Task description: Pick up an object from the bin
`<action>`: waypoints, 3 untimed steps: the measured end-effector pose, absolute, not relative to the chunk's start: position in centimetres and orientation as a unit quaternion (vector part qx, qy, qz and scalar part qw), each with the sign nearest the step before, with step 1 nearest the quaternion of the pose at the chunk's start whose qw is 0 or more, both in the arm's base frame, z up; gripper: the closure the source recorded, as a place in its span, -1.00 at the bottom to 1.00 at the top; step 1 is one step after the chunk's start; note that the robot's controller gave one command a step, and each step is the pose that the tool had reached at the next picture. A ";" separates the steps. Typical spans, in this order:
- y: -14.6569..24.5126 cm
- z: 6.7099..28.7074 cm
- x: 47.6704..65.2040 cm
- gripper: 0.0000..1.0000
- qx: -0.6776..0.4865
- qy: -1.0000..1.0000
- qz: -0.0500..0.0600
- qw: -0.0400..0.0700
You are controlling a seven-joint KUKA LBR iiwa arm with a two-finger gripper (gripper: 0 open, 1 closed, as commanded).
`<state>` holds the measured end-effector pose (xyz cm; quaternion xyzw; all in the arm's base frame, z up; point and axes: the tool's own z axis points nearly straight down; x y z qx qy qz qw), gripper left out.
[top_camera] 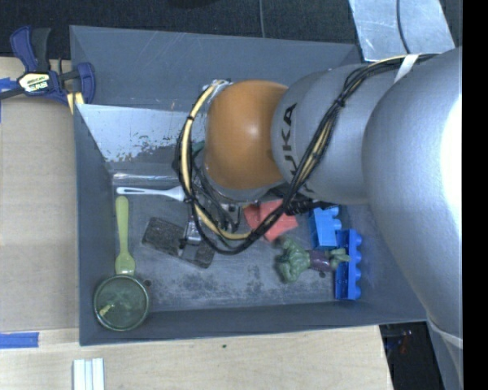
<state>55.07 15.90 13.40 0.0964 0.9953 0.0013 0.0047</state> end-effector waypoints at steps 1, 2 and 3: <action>16.0 6.6 53.5 -1.00 0.153 0.988 0.002 0.007; 16.1 7.0 52.2 1.00 0.187 0.982 0.003 0.007; 16.1 7.0 52.2 1.00 0.187 0.982 0.003 0.007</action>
Offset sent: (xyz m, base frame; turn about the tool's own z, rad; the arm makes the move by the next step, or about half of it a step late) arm -0.0291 0.0020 -0.0640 0.1830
